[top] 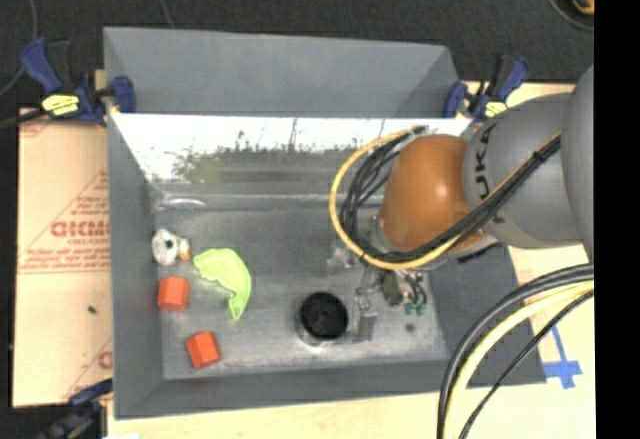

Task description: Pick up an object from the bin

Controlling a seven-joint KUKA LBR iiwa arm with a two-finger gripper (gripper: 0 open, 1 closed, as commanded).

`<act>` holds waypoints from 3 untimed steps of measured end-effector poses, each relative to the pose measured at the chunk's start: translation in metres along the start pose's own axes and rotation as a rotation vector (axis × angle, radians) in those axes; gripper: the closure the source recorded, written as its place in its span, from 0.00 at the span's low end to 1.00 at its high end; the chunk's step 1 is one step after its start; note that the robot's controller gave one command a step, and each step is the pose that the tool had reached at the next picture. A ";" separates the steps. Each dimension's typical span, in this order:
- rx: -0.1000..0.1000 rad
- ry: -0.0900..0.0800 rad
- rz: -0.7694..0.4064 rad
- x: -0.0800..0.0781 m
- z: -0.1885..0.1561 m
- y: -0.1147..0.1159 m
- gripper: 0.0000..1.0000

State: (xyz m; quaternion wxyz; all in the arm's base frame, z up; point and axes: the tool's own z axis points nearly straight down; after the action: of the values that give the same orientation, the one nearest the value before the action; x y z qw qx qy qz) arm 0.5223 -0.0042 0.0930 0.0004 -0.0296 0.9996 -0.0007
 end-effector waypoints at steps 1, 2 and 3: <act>0.001 -0.011 -0.041 0.041 0.019 0.025 0.00; 0.000 -0.004 -0.461 -0.017 0.022 0.057 1.00; 0.000 -0.004 -0.461 -0.017 0.022 0.057 1.00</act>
Offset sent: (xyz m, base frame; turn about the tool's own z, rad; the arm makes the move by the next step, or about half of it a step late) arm 0.0126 0.0589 -0.0230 -0.4625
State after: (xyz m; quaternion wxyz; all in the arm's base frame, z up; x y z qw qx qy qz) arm 0.5363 0.0541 0.0708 0.0021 -0.2570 0.9664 -0.0006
